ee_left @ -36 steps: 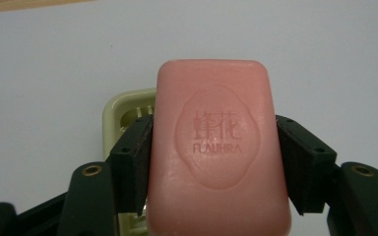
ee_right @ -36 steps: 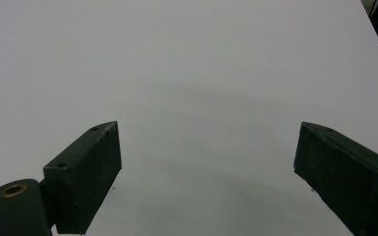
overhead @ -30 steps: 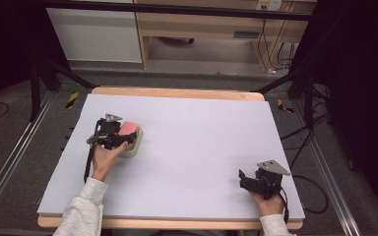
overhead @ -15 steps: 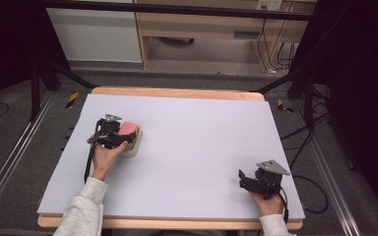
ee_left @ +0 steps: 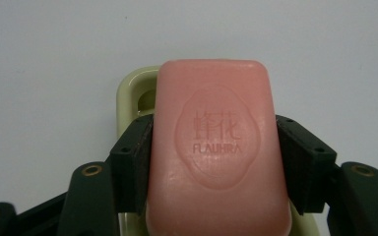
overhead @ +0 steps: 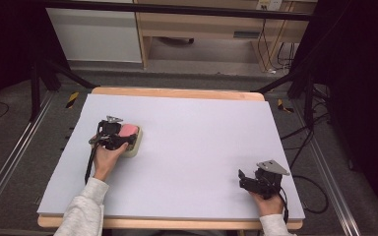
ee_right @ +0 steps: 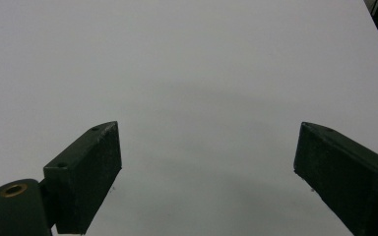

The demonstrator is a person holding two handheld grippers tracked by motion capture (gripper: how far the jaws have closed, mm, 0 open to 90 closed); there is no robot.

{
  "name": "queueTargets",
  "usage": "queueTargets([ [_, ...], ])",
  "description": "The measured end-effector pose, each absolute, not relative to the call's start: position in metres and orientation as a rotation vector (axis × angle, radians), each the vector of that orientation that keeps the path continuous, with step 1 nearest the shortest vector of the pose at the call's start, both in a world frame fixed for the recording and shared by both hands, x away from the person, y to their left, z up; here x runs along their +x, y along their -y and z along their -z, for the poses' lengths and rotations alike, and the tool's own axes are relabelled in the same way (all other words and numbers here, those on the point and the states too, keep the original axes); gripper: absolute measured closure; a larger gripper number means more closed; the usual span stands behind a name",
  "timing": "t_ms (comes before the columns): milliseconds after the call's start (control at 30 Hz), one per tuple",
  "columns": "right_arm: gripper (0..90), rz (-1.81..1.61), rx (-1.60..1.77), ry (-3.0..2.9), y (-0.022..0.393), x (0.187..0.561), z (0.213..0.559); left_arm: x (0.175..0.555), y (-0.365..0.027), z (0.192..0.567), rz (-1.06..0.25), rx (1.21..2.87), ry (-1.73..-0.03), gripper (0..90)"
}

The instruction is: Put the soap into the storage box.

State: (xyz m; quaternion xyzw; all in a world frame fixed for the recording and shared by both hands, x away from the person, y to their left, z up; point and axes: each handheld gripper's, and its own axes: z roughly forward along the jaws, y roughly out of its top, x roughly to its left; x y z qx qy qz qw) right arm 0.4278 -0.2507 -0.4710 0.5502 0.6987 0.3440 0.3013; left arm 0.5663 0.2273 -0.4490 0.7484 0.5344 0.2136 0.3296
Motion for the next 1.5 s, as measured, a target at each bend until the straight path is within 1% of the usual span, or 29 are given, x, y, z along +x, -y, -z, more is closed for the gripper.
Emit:
queueTargets([
  [1133,10.9,-0.917,1.457,-1.854,0.250,0.427,0.471,0.568,-0.226,0.455,-0.558,1.978,-1.413,36.7],
  [1200,10.9,-0.917,1.457,-1.855,0.250,0.427,0.471,0.567,-0.226,0.454,-0.564,1.971,-1.405,35.8],
  [1233,10.9,-0.917,1.456,-1.855,0.250,0.427,0.471,0.566,-0.227,0.452,-0.564,1.956,-1.397,32.8],
  [1267,10.9,-0.916,1.459,-1.854,0.250,0.427,0.470,0.565,-0.228,0.448,-0.564,1.943,-1.388,32.2],
  [1500,10.9,-0.919,1.462,-1.848,0.251,0.427,0.470,0.556,-0.234,0.436,-0.574,1.905,-1.373,30.8],
])
